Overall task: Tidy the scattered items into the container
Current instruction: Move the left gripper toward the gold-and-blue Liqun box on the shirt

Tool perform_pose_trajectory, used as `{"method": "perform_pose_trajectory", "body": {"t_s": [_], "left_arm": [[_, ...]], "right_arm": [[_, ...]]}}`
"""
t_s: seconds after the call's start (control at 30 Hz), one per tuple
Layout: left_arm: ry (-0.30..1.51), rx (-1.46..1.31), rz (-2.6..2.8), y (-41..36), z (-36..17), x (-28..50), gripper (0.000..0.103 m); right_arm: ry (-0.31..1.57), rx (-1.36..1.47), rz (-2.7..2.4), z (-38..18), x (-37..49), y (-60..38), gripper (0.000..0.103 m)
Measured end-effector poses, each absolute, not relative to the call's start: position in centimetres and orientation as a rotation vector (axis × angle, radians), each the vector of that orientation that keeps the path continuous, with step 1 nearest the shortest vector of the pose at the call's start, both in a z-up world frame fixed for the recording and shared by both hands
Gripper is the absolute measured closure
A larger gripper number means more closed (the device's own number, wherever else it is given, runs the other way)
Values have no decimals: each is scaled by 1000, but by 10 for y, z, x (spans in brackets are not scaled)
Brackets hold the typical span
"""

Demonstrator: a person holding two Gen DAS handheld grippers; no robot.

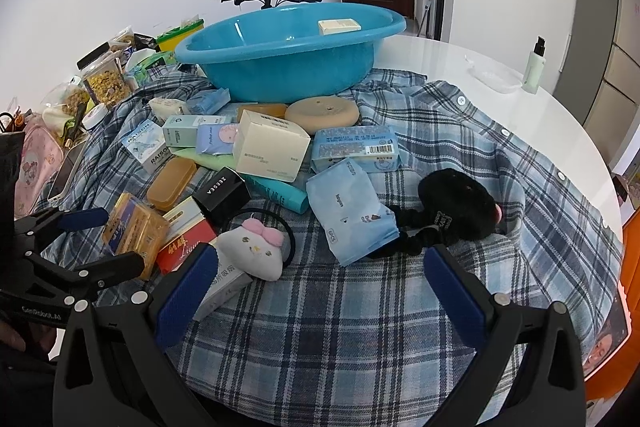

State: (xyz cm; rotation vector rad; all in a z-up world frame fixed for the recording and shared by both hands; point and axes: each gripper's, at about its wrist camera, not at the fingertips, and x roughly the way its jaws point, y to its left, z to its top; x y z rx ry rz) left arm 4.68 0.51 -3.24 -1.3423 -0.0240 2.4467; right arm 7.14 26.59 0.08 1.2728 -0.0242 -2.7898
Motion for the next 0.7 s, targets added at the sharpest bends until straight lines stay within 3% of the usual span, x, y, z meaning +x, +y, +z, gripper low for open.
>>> {"method": "perform_pose_trajectory", "body": {"t_s": [0.7], "left_arm": [[-148,-1302,2533,-23,-18,38,0]], "right_arm": [[-29,1285,-2770,-3,70,266,0]]}}
